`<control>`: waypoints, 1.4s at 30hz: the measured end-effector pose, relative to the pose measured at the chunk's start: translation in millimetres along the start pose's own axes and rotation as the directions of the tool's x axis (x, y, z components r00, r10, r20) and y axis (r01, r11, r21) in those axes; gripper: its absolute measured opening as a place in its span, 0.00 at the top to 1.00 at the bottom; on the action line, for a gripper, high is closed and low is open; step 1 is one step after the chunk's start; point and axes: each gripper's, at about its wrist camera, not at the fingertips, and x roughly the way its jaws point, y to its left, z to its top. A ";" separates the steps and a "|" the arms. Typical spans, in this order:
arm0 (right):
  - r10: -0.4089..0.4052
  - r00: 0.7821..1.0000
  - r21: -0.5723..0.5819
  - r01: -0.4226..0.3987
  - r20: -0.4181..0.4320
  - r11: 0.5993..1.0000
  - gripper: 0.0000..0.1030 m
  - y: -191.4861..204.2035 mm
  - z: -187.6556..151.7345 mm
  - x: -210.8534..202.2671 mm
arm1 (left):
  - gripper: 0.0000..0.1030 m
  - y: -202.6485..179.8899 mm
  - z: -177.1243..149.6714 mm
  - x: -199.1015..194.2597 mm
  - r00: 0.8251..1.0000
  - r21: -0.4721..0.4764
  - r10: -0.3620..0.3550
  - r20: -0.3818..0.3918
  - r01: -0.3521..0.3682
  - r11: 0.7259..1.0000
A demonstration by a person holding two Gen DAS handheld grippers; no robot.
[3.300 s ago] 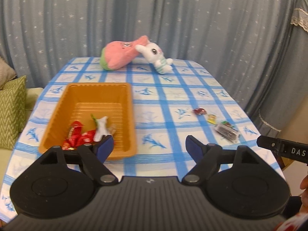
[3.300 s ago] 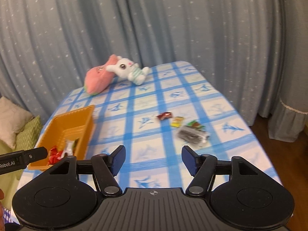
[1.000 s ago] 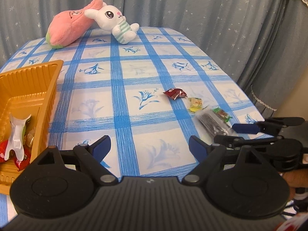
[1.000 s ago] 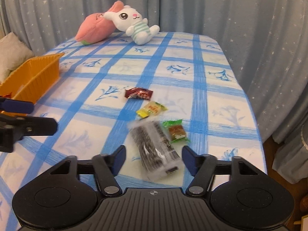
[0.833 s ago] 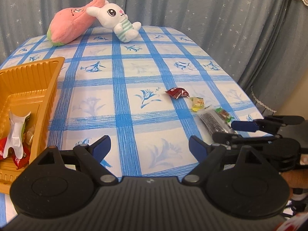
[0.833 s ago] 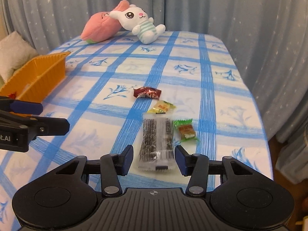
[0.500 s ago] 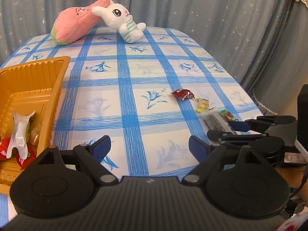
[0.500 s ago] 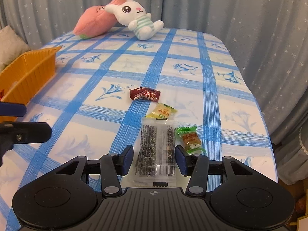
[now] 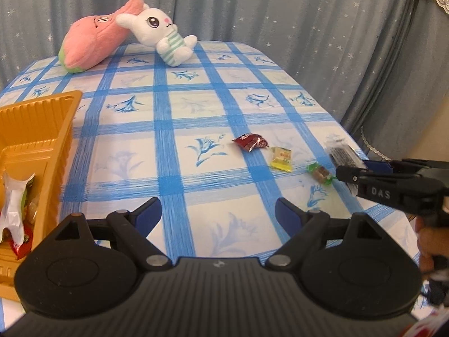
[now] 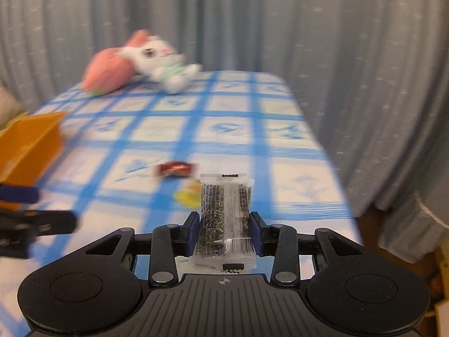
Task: Organize snacks
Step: 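Grasp the small green-wrapped candy with the left tool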
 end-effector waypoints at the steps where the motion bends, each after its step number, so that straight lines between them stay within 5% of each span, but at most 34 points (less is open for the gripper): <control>1: -0.019 1.000 0.009 0.019 -0.018 1.000 0.63 -7.1 0.2 5.9 | 0.16 -0.6 0.6 0.9 1.000 0.001 0.000 0.001 0.000 1.000; 6: -0.028 0.996 -0.017 0.027 -0.084 0.999 0.63 -18.3 -3.6 28.6 | 0.16 1.1 0.7 6.8 1.000 0.011 0.003 -0.004 -0.003 1.000; 13: 0.236 0.969 -0.054 -0.241 -0.079 0.969 0.63 13.3 -13.5 21.8 | 0.16 5.2 -3.0 18.7 1.000 0.028 0.003 -0.011 -0.003 1.000; 19: 0.148 0.988 0.032 -0.147 -0.038 0.989 0.63 -2.9 -9.0 17.7 | 0.29 -6.0 1.5 38.7 0.998 0.033 -0.057 -0.011 0.058 0.998; 24: 0.092 0.995 0.067 -0.091 -0.022 0.994 0.63 -16.0 -9.9 16.3 | 0.63 -26.8 3.2 54.5 0.995 0.025 -0.100 0.020 0.099 0.995; 29: 0.067 0.998 0.112 -0.065 -0.014 0.992 0.63 -27.1 -10.9 14.7 | 0.65 -46.1 -0.7 68.8 0.993 0.030 -0.115 0.021 0.114 0.993; 42: 0.069 0.998 0.115 -0.066 -0.015 0.991 0.63 -23.4 -12.0 13.3 | 0.83 -55.6 -0.9 77.8 0.999 0.085 -0.024 0.042 0.021 0.996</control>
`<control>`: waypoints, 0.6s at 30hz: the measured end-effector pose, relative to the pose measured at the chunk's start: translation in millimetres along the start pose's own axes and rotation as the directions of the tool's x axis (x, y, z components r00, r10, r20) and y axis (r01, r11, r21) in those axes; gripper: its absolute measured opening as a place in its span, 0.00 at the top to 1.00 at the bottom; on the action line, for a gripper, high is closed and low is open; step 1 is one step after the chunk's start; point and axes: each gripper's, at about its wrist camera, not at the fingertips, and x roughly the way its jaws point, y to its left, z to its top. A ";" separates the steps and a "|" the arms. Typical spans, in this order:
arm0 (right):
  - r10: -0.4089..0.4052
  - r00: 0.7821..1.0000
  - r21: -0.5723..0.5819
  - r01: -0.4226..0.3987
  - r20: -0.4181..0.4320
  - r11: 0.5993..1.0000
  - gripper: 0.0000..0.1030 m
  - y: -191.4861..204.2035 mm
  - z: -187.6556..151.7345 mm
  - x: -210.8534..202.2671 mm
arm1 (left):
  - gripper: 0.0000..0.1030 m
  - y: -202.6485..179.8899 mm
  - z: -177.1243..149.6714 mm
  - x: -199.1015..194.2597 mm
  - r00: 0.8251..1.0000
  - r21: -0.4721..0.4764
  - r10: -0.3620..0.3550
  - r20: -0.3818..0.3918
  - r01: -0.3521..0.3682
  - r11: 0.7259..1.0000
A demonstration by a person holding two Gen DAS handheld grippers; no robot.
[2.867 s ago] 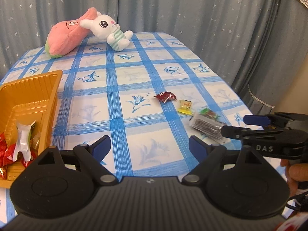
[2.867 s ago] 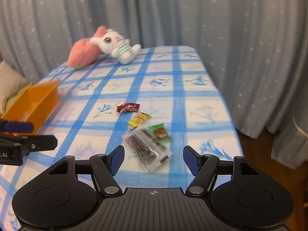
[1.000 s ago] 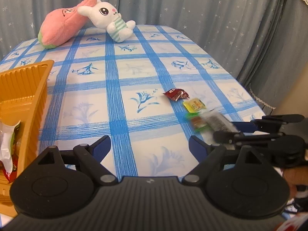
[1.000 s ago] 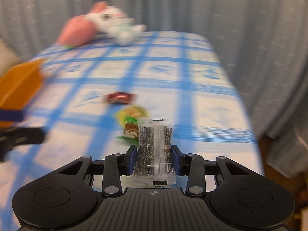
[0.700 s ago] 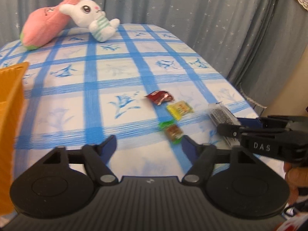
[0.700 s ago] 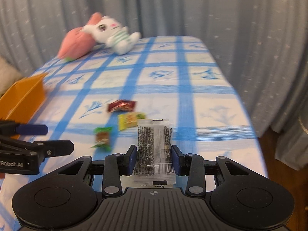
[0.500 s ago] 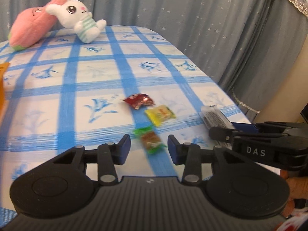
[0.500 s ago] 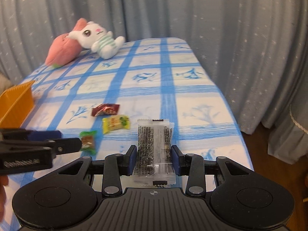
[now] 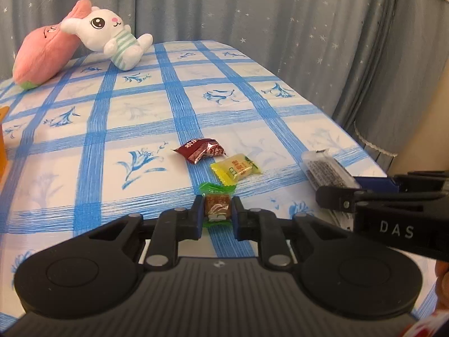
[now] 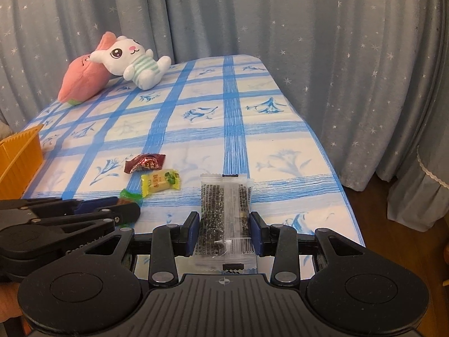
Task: Organize snacks
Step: 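Grasp the small green-wrapped candy with the left tool, then carry both snacks over the orange tray and open both tools to release them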
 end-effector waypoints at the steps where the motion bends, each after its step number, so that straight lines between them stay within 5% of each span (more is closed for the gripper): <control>1: 0.003 1.000 0.001 -0.003 0.000 1.000 0.63 0.5 -0.2 -1.1 | 0.83 1.6 -1.0 -3.3 1.000 0.000 0.001 0.000 -0.001 1.000; 18: 0.029 0.999 0.066 -0.031 0.041 0.997 0.63 65.2 -15.1 -75.8 | 0.83 52.3 -22.8 -127.3 0.998 -0.087 0.065 -0.017 -0.066 0.994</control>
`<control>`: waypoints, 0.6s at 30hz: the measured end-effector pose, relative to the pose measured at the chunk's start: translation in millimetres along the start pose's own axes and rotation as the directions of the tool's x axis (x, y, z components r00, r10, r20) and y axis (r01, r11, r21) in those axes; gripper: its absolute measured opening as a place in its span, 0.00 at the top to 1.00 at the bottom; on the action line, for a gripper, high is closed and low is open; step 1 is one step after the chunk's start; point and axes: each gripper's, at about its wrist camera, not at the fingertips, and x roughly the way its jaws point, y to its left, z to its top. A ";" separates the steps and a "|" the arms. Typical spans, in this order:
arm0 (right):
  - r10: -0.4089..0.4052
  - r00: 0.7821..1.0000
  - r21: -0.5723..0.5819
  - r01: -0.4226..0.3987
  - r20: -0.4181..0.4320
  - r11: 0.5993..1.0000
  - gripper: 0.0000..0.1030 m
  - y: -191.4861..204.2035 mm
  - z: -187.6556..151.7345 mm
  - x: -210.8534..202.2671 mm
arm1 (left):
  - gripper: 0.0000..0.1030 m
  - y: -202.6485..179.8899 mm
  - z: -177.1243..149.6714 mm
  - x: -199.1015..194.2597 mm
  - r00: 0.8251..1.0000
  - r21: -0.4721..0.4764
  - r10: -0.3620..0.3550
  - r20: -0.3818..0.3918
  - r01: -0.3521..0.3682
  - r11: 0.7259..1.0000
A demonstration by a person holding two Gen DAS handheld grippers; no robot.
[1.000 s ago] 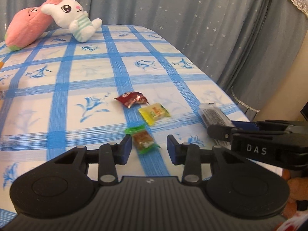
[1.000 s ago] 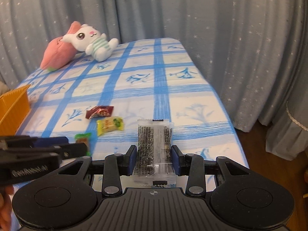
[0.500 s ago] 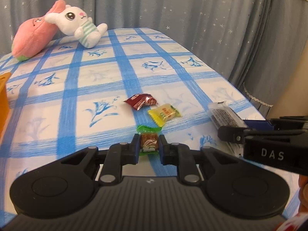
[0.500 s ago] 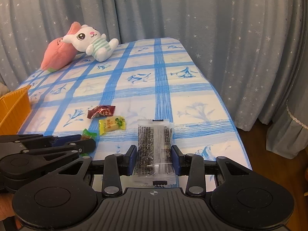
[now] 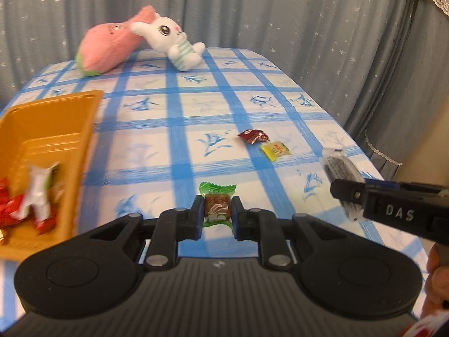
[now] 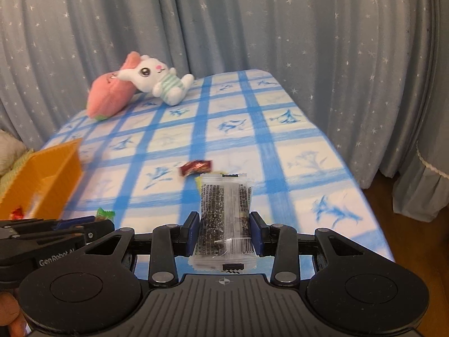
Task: Organize snacks
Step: 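Carry both snacks over the orange tray and open both tools to release them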
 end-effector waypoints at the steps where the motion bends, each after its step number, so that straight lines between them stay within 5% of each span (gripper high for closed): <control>1: 0.003 1.000 0.007 -0.003 -0.001 1.000 0.63 5.2 -2.9 -5.5 | 0.83 2.9 -1.9 -9.1 1.000 -0.001 0.003 0.001 -0.003 1.000; 18: 0.033 0.999 -0.034 -0.033 -0.001 0.999 0.63 80.9 -28.6 -77.8 | 0.83 44.8 -21.7 -110.4 0.997 -0.024 0.060 0.040 -0.059 0.998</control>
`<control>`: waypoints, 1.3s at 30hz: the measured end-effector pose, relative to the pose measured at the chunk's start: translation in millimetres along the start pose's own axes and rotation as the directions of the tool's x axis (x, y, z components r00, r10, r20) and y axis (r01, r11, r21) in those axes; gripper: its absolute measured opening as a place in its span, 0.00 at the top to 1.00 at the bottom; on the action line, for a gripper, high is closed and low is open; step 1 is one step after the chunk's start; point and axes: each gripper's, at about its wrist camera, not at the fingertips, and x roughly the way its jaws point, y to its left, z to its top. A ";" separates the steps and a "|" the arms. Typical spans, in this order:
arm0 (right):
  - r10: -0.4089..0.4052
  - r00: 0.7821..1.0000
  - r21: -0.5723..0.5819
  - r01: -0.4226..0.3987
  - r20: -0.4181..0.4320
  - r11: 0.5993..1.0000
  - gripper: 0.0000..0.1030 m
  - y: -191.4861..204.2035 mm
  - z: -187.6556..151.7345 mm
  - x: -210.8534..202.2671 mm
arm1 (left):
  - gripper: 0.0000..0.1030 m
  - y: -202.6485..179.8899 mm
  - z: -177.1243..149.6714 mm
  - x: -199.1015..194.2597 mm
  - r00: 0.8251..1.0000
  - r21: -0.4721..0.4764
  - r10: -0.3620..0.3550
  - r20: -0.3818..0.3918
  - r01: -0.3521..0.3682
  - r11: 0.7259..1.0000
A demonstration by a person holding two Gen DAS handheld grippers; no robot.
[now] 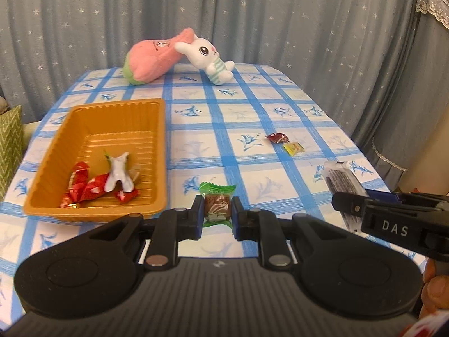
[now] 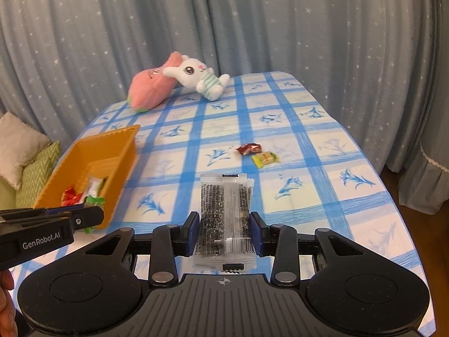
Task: Organize snacks
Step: 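Carry both snacks over the orange tray and open both tools to release them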
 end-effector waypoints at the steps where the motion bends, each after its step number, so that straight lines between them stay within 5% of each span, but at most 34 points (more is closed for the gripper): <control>1: 0.004 1.000 -0.006 -0.004 0.001 1.000 0.63 3.7 0.0 -1.5 | 0.83 2.7 -0.2 -3.3 1.000 -0.002 0.003 0.003 -0.003 1.000; 20: 0.081 0.997 -0.091 -0.080 0.005 0.993 0.63 67.2 8.9 -0.3 | 0.83 57.9 1.2 -34.2 0.997 -0.050 0.064 0.034 -0.063 0.997; 39: 0.202 0.978 -0.168 -0.206 -0.042 0.964 0.63 146.4 28.6 61.9 | 0.83 139.6 18.1 -11.6 0.990 -0.079 0.143 0.006 -0.142 0.987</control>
